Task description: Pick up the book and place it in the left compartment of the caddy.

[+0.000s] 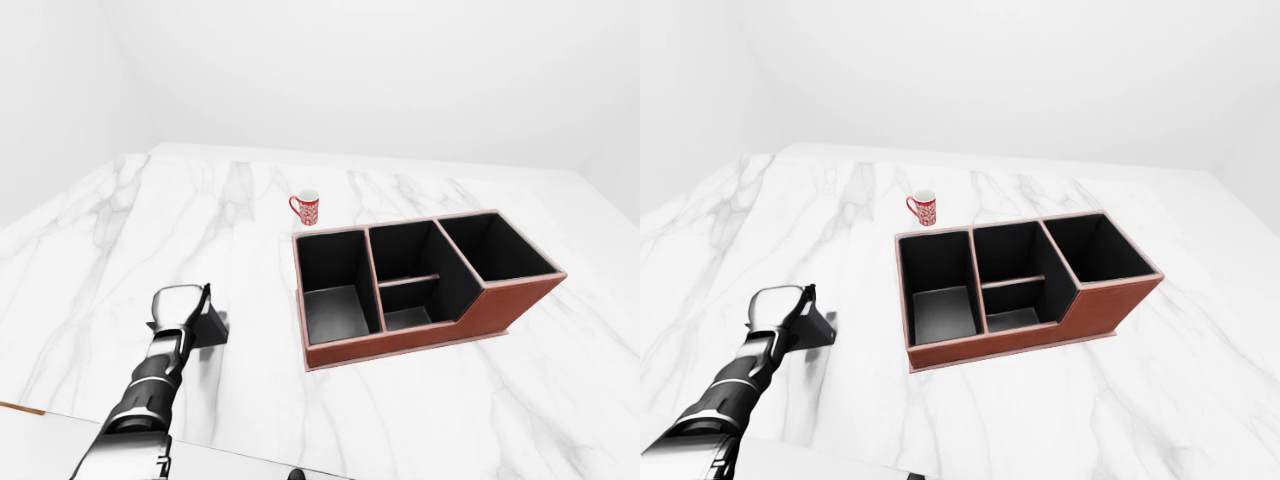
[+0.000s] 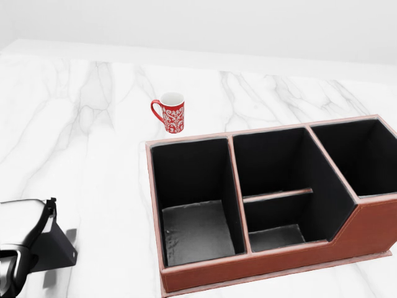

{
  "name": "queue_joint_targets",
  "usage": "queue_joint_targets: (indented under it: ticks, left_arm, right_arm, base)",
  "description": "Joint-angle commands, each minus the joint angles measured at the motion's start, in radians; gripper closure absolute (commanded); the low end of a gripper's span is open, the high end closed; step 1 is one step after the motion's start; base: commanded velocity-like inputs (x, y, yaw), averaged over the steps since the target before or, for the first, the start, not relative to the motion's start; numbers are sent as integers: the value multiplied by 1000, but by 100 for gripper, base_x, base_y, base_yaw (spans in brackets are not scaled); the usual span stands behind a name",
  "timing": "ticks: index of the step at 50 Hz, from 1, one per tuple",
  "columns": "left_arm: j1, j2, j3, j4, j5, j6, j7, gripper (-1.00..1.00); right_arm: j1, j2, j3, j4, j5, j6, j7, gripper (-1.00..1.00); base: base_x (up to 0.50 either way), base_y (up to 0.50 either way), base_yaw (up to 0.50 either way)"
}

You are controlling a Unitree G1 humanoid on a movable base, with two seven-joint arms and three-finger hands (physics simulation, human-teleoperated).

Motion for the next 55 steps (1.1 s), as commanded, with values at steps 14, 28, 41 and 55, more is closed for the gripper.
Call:
queue_joint_targets:
  ticks: [14,28,41,55]
  left_arm:
    - [355,-49,-1,-662,137,0,-88,100]
    - [570,-148,168,-1315,169,0,-376,100]
    - [636,-241,273,-1641,136,0,-550,100]
    - [703,-340,212,-1830,156,0,-583,100]
  right_arm:
    - [-2,0,1,-2,-1,0,2,-100]
    - [-3,5,4,-7,0,0,2,-100]
    - [-2,3,8,0,3,0,1,-100]
    - [0,4,0,-10,6,0,4,-100]
  base:
    - [0,0,0]
    - [0,0,0]
    - [0,0,0]
    - [0,0,0]
